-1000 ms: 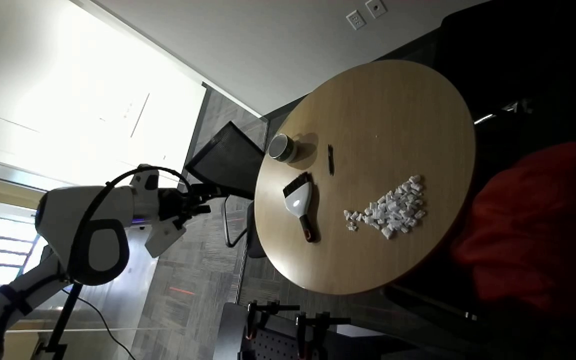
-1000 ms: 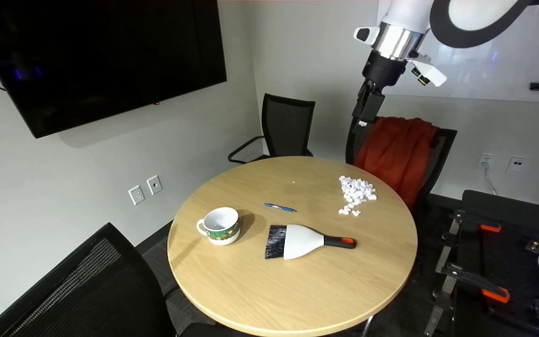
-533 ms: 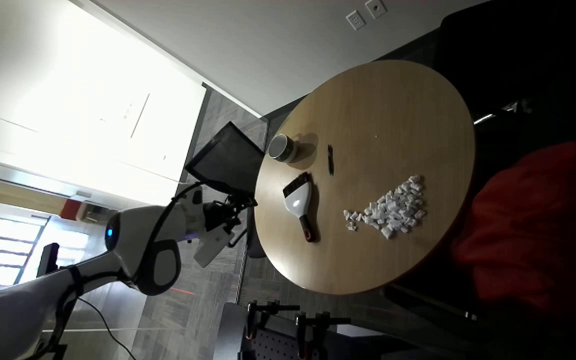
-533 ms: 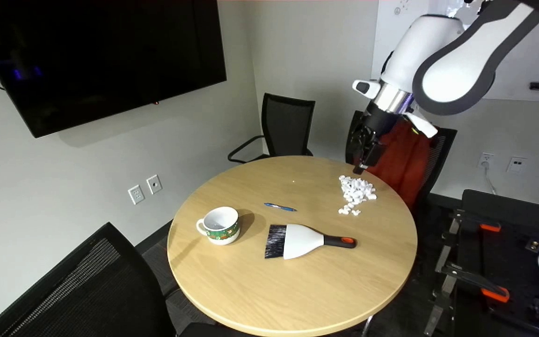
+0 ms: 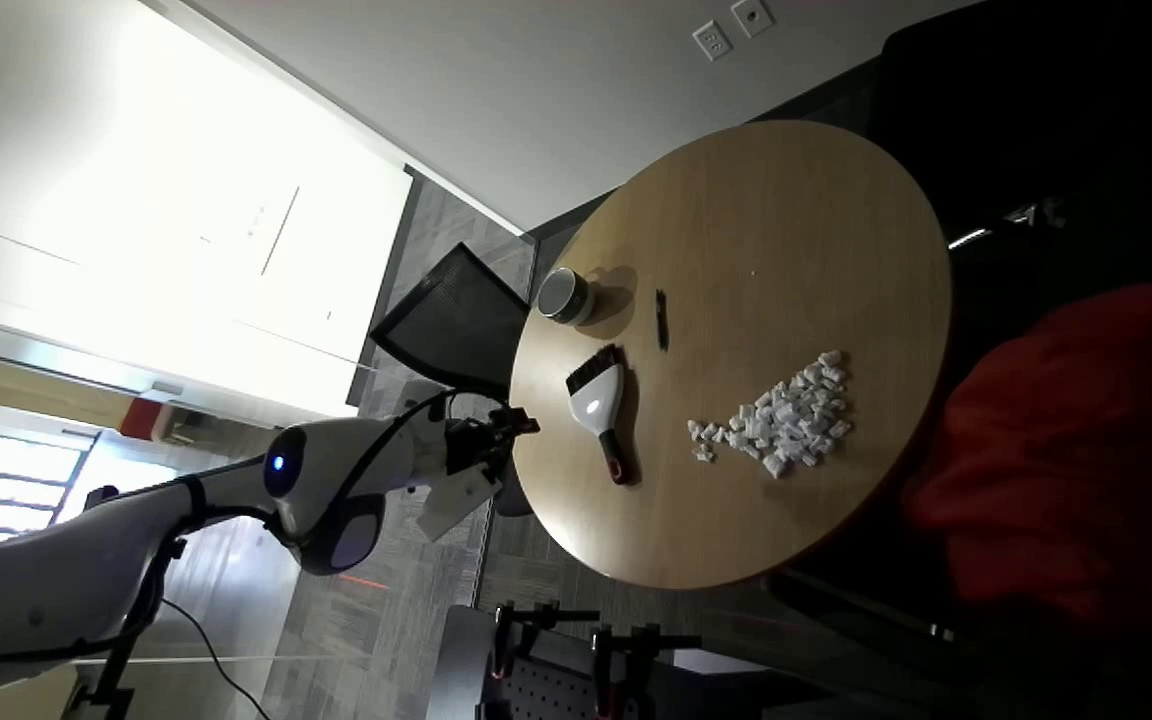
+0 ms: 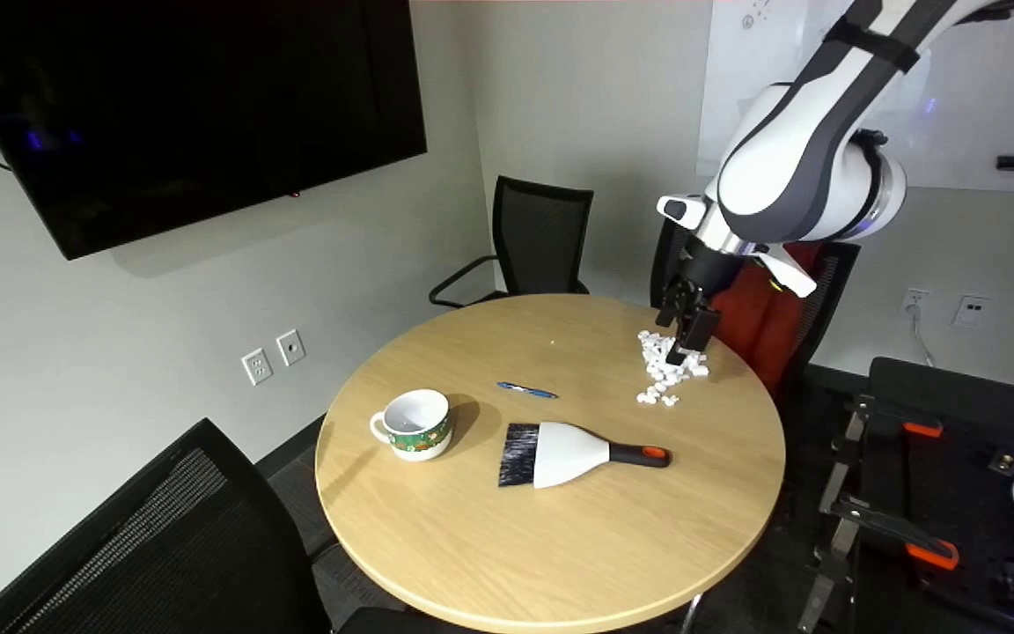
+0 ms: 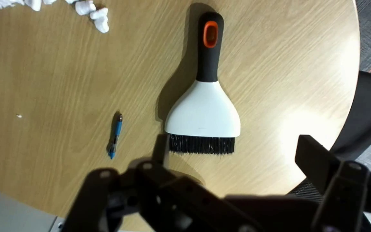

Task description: Sweep the white objects to the left

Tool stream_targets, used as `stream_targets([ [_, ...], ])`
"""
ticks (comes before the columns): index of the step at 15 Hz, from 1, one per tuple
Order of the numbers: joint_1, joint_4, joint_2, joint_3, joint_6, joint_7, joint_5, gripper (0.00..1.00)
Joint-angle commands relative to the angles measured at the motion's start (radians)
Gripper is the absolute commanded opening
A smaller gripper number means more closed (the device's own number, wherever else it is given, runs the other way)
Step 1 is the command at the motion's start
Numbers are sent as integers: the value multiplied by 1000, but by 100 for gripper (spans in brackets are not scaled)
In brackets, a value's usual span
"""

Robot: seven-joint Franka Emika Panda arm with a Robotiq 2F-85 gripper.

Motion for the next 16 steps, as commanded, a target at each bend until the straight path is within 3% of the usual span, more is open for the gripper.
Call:
stream_targets([
  [1,0,6,10,-3,-1,-4,6,100],
  [4,6,12,29,0,43,-7,17,100],
  [9,4,38,66,35,98,-149,112,100],
  [16,-67,167,209,152,40,-458,440,100],
])
